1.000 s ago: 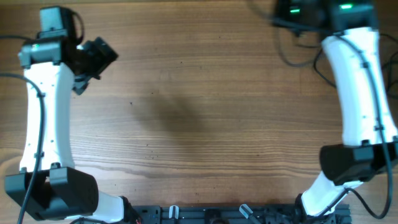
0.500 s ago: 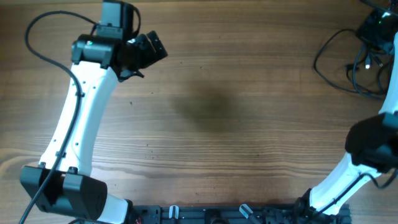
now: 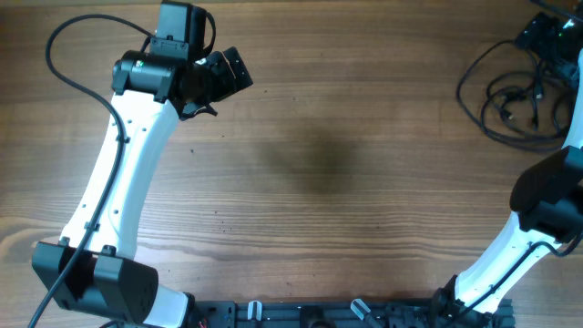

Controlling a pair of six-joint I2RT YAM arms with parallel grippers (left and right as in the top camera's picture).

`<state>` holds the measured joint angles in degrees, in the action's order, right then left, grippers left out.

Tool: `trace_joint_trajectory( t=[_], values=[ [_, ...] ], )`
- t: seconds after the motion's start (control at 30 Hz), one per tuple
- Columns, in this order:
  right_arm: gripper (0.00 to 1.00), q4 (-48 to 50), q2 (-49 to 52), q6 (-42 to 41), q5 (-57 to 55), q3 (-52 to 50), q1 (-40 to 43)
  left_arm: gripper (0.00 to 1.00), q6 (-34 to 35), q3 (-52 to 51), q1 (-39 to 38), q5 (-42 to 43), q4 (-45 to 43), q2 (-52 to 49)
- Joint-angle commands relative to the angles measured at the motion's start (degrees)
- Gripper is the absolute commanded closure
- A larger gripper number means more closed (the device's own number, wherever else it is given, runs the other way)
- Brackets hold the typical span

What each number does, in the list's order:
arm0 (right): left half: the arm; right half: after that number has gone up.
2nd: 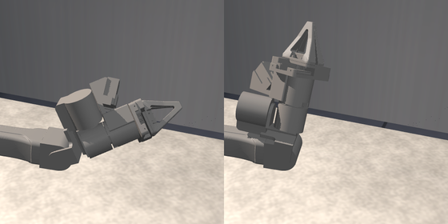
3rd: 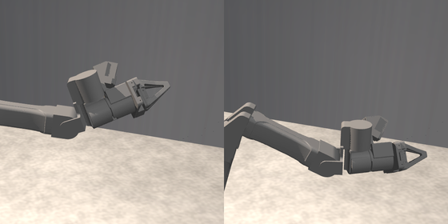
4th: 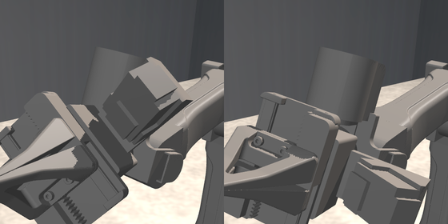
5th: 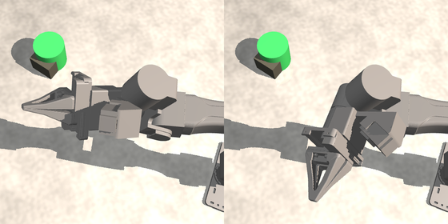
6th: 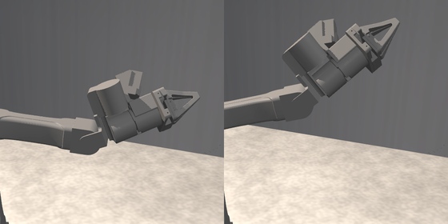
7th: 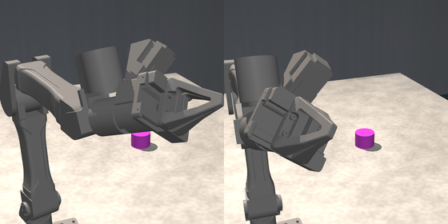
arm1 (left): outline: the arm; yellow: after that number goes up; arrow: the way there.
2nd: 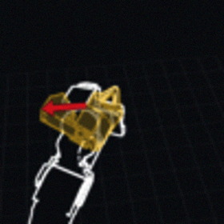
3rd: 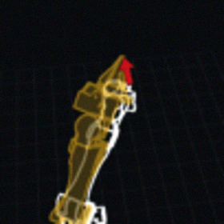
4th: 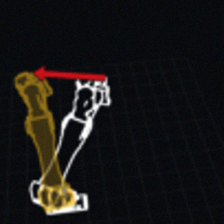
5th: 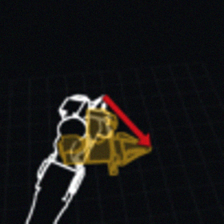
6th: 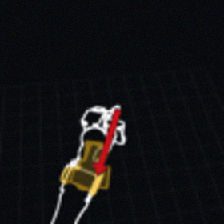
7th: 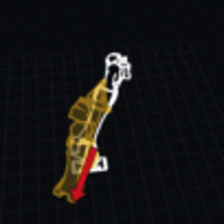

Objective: Untangle cables
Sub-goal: 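Carry the small cable to the right edge pile and release it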

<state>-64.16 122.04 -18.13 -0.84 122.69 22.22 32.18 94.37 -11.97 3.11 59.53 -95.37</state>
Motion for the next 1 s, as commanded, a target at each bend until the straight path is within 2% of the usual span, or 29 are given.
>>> trace_joint_trajectory(
  t=[0.0, 0.2, 0.47, 0.53, 0.63, 0.67, 0.87, 0.97],
  values=[
    [0.00, -0.46, -4.31, 2.67, 6.16, 0.31, -0.20, 0.00, -0.46, 0.35, -0.15, 0.28, -0.15, -0.35],
    [0.00, -2.10, -14.62, 14.19, 19.89, 0.31, -3.63, 0.00, -0.46, 0.35, -0.15, 0.28, -0.15, -0.35],
    [0.00, -10.56, -27.61, 14.03, 20.39, 0.31, -13.20, 0.00, -0.46, 0.35, -0.15, 0.28, -0.15, -0.35],
    [0.00, -14.91, -30.01, 10.93, 20.72, 0.31, -14.73, 0.00, -0.46, 0.35, -0.15, 0.28, -0.17, -0.35],
    [0.00, -18.21, -31.54, -9.86, 21.46, 0.31, -15.63, 0.00, -0.46, 0.35, -0.15, 0.28, -0.17, -0.35],
    [0.00, -18.34, -31.54, -13.46, 21.33, 0.31, -15.63, 0.00, -0.46, 0.35, -0.15, 0.28, -0.17, -0.35],
    [0.00, -25.55, -31.52, -13.07, 16.59, 0.28, -15.63, 0.00, -0.46, 0.35, -0.15, 0.28, -0.15, -0.35],
    [0.00, -26.82, -31.52, -6.38, 15.65, 0.28, -15.63, 0.00, -0.46, 0.35, -0.15, 0.28, -0.17, -0.35]
  ],
)
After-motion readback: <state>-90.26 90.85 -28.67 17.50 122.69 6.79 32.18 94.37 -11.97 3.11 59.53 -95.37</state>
